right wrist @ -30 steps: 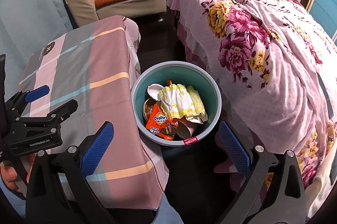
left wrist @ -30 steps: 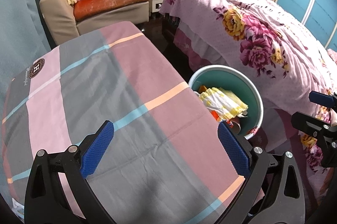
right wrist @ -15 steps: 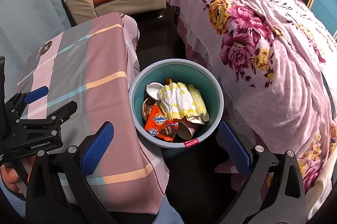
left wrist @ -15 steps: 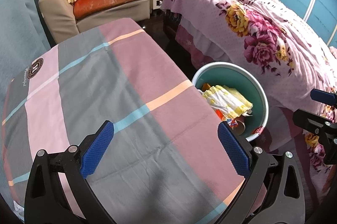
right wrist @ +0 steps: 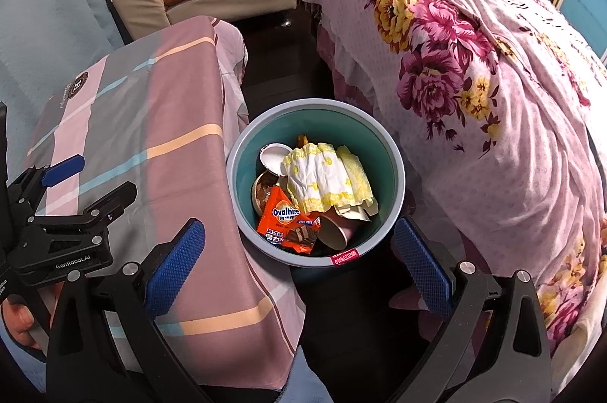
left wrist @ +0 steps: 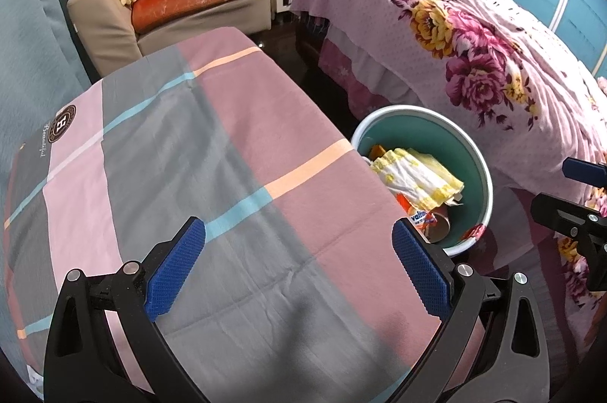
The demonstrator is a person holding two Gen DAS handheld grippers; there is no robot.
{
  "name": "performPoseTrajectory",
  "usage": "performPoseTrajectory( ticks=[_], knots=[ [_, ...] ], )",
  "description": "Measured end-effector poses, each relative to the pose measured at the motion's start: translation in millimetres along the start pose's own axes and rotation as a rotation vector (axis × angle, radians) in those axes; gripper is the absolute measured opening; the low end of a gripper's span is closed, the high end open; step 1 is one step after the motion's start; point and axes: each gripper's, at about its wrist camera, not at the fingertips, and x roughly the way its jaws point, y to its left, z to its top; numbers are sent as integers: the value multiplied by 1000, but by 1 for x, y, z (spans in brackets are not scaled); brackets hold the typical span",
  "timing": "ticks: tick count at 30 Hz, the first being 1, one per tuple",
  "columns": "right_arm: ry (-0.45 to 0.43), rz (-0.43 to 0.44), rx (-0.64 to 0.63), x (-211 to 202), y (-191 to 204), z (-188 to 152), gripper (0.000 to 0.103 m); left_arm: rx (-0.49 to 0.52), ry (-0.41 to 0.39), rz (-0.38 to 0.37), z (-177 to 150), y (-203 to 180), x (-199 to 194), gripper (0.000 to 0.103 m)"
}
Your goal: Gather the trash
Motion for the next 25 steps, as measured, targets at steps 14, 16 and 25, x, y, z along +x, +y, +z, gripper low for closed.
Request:
performPoseTrajectory(
  ticks=[14,16,25],
  knots=[
    [17,5,5,11,-2,2,96,2,13,7,0,3,9,99],
    [19,5,8,12,-3,2,96,3,15,8,1,4,10,99],
    [30,3,15,19,-7,4,96,4,40,17,1,2,19,99]
  ],
)
